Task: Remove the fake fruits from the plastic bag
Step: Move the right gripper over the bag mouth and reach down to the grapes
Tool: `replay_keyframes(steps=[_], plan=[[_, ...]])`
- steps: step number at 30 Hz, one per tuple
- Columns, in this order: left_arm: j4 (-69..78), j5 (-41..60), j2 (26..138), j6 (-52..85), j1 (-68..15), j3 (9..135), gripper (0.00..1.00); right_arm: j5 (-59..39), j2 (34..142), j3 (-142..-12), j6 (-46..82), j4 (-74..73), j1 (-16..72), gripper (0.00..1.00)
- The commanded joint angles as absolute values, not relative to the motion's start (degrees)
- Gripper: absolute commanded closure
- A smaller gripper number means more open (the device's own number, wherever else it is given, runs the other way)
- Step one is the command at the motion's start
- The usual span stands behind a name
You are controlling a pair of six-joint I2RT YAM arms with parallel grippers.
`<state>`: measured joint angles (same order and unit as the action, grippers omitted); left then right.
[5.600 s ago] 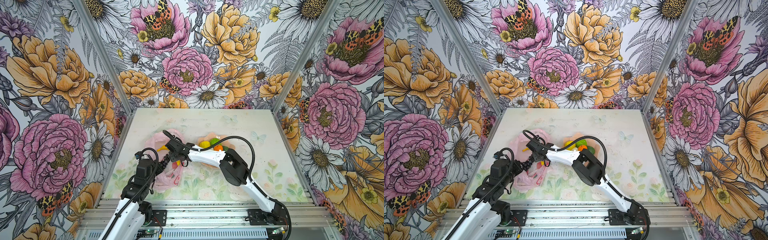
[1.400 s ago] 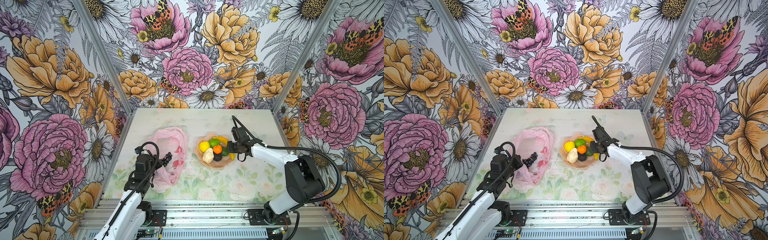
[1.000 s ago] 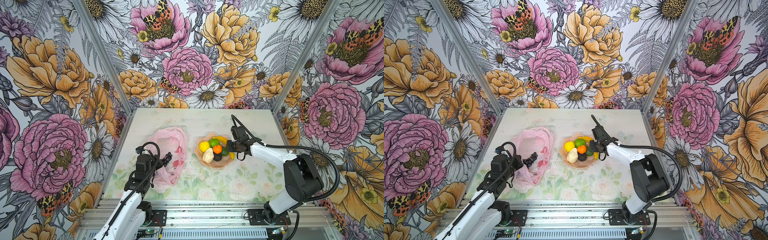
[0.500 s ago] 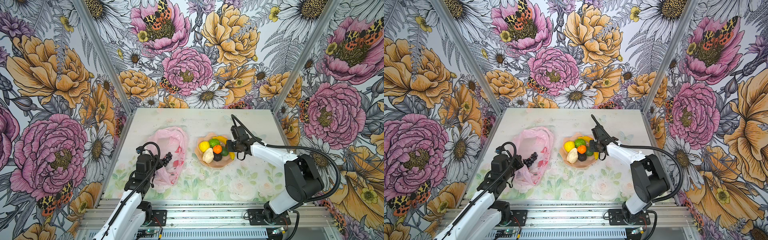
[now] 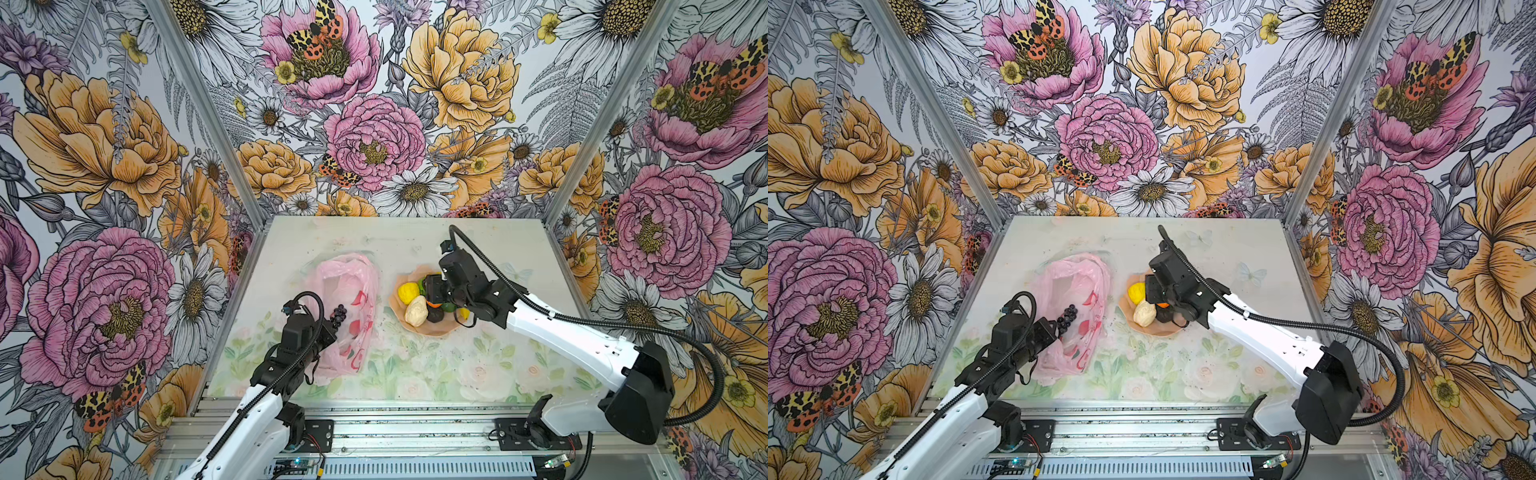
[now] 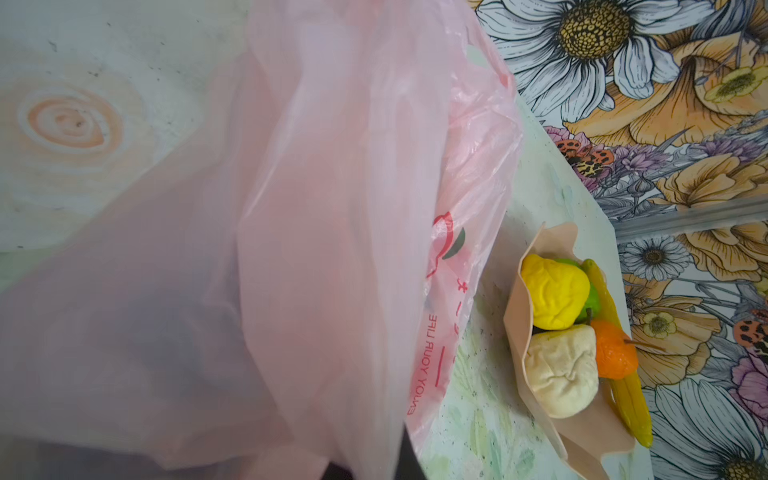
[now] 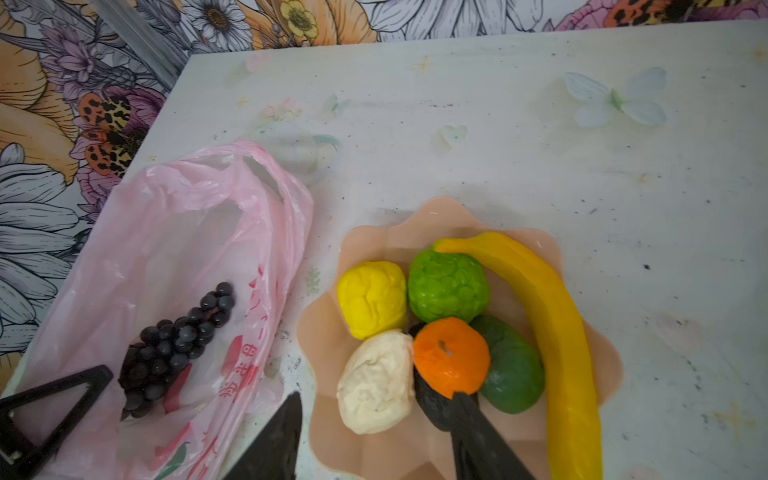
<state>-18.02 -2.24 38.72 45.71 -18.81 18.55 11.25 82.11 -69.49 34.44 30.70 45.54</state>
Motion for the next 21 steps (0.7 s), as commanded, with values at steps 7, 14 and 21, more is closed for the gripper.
replay_keyframes(steps=[7, 14, 21], plan=[[-17.5, 0.5, 52.3, 40.2, -17.3, 35.3, 1.0, 11.5, 95.9, -77.9, 37.6, 25.4, 53.9, 0.42], [-19.5, -1.8, 55.1, 35.8, -20.6, 45.8, 1.0, 9.2, 98.9, -77.6, 39.7, 20.4, 55.7, 0.42], [-20.7, -3.0, 48.7, 40.3, -19.8, 36.0, 1.0, 7.0, 104.1, -80.4, 41.1, 15.7, 56.8, 0.43]])
